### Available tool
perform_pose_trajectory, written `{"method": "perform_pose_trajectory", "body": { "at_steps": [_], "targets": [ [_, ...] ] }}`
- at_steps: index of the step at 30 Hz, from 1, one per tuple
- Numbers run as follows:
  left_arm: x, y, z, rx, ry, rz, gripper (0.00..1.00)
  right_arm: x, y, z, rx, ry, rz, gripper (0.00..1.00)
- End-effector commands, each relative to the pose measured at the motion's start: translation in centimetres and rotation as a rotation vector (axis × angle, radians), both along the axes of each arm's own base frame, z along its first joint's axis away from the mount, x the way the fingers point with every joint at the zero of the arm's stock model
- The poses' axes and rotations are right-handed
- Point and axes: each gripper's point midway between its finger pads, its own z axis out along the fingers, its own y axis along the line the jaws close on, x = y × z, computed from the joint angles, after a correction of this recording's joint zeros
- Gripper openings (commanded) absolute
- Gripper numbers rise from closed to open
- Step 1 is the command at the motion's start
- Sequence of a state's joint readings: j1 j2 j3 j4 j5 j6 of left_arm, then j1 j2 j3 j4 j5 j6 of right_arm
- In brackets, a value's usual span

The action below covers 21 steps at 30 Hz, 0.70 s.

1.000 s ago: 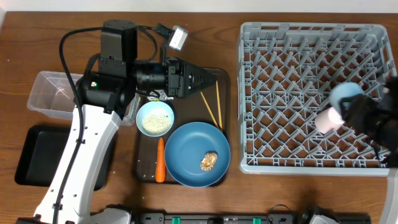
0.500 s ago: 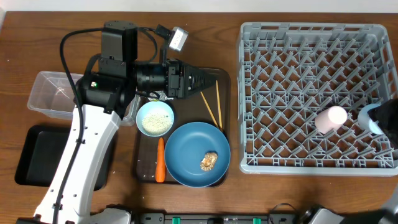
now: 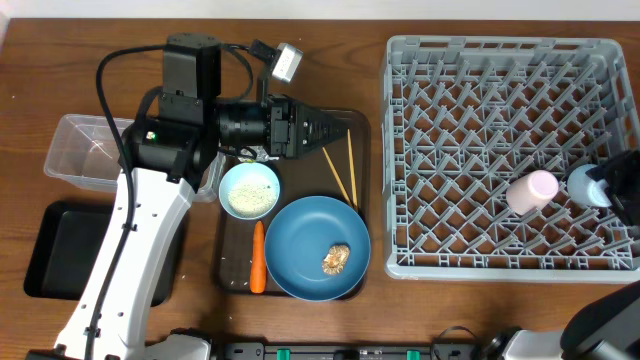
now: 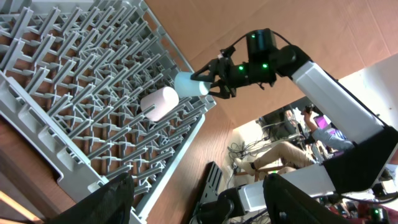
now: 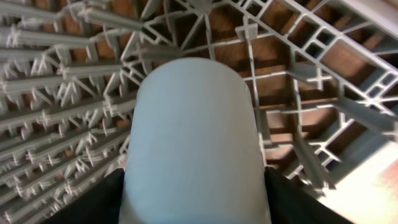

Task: Sort waste into correct bins and load items into the dishwasher rack
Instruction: 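Place light-blue cup upside down in the rack beside pink cup, then grasp the yellow snack wrapper with the left gripper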

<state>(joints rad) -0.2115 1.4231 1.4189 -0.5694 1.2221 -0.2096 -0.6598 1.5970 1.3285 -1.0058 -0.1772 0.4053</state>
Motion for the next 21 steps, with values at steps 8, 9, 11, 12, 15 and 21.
{"method": "perform_pose_trajectory", "body": {
  "at_steps": [8, 9, 11, 12, 15, 21],
  "targets": [
    [-0.1, 0.1, 0.4, 0.009, -0.025, 0.013, 0.68, 4.9, 2.6, 5.4, 0.081, -0.34, 0.191, 0.76],
    [0.2, 0.2, 0.1, 0.023, -0.022, 0.029, 0.68, 5.2, 3.5, 6.6, 0.084, -0.39, 0.238, 0.78],
    [1.5, 0.9, -1.3, 0.104, -0.01, 0.125, 0.68, 5.5, 5.6, 9.5, 0.072, -0.489, 0.336, 0.8],
    [2.4, 1.8, -2.5, 0.173, 0.001, 0.201, 0.68, 5.5, 6.7, 11.0, 0.057, -0.534, 0.383, 0.81],
    [4.7, 5.1, -6.1, 0.392, 0.033, 0.421, 0.68, 4.8, 10.4, 14.8, -0.005, -0.626, 0.506, 0.82],
    [5.5, 11.8, -10.9, 0.754, 0.104, 0.684, 0.73, 3.2, 18.1, 19.0, -0.063, -0.725, 0.714, 0.8]
  ]
}}
